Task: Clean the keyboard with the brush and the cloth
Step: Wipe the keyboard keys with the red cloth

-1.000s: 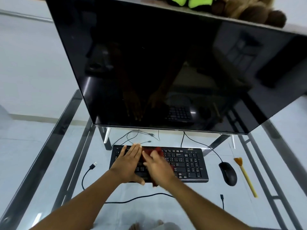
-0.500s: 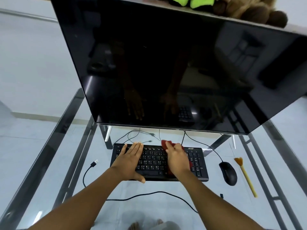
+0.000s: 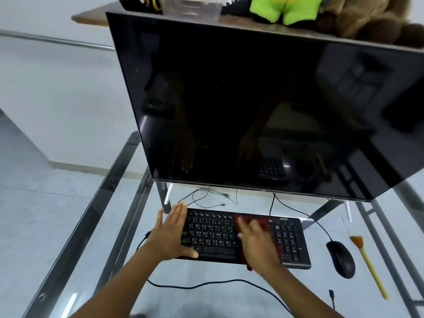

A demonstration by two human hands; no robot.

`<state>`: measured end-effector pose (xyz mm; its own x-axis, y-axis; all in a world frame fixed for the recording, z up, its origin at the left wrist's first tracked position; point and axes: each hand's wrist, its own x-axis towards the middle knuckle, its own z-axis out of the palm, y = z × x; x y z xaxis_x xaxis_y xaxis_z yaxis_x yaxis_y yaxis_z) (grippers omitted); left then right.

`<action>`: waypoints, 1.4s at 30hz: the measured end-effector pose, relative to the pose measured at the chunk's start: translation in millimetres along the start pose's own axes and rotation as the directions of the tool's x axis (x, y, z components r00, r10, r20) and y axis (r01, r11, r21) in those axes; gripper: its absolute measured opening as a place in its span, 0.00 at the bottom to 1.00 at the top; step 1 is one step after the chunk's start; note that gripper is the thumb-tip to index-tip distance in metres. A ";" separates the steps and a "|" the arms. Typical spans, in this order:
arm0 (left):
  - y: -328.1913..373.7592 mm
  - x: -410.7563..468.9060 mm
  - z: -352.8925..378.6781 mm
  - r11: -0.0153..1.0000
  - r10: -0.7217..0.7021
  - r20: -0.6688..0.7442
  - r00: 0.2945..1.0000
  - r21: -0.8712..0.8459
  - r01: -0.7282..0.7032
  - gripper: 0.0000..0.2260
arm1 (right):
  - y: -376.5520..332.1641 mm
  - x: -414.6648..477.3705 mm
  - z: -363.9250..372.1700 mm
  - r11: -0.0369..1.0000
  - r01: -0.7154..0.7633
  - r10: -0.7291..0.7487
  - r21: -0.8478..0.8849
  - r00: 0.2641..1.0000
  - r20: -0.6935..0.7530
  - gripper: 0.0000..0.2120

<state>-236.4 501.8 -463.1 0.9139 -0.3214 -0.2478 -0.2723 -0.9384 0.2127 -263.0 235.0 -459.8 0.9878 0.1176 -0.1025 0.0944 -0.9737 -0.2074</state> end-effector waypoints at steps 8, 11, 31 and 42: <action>-16.5 -1.5 1.7 0.990 0.104 0.042 0.994 -0.101 -0.099 0.65 | -12.2 31.2 -2.3 0.996 -0.083 0.081 -0.016 0.992 -0.097 0.21; -18.8 -1.3 3.9 0.984 0.116 0.022 0.993 -0.135 -0.112 0.65 | -54.9 9.9 15.4 0.949 0.313 -0.312 0.034 0.949 -0.036 0.26; -29.8 -9.2 20.2 0.934 0.052 0.007 0.999 -0.354 -0.047 0.63 | -75.3 14.2 16.6 0.764 0.640 -0.645 0.080 0.762 0.068 0.27; -30.3 -11.9 21.2 0.924 0.027 0.013 1.000 -0.383 -0.020 0.64 | -103.4 25.8 10.7 0.741 0.663 -0.670 0.101 0.725 0.159 0.14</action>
<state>-245.3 531.4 -486.7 0.9023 -0.3479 -0.2546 -0.1543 -0.8119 0.5630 -248.6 340.8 -451.4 0.6328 0.7690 -0.0902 0.7128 -0.6241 -0.3202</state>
